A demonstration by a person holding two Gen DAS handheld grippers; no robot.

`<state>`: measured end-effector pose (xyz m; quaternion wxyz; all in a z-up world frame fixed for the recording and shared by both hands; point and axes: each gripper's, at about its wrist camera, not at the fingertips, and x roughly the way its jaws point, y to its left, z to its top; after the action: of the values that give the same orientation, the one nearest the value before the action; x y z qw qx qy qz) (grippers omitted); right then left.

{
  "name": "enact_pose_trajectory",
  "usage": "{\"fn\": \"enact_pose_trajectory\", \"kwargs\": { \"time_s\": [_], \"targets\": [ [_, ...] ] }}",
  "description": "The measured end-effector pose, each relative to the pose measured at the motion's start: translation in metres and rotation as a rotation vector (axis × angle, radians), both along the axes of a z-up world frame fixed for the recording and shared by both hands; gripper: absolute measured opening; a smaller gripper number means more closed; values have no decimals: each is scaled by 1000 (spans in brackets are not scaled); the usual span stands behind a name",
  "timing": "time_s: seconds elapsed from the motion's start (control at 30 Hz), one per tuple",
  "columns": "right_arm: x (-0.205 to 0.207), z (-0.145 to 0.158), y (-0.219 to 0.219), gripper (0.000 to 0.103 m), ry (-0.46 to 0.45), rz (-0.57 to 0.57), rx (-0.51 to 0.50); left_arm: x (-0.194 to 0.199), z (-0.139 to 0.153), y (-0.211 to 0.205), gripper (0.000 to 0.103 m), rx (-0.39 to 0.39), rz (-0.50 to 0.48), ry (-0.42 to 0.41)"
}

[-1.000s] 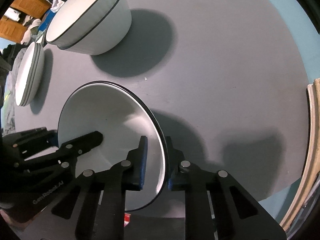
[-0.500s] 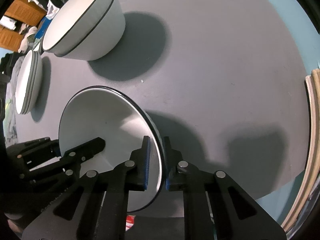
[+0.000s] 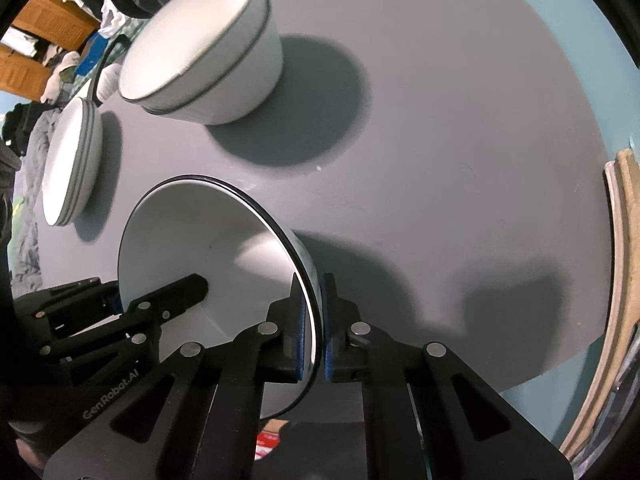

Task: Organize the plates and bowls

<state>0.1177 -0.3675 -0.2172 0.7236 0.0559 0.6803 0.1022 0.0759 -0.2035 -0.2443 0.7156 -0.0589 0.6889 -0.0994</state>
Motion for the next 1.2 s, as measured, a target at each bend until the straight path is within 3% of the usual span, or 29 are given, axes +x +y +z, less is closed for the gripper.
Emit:
{"fn": "enact_pose_trajectory", "kwargs": {
  "time_s": [0.37, 0.6, 0.87, 1.2],
  "targets": [
    [22, 47, 5, 7, -63, 58, -9, 20, 55, 18, 11, 0, 43, -87],
    [46, 66, 16, 7, -115, 96, -16, 58, 80, 32, 11, 0, 75, -156],
    [96, 64, 35, 7, -118, 128, -22, 100, 74, 51, 12, 27, 102, -177],
    [125, 41, 37, 8, -38, 152, -24, 133, 50, 55, 12, 102, 115, -142]
  ]
}}
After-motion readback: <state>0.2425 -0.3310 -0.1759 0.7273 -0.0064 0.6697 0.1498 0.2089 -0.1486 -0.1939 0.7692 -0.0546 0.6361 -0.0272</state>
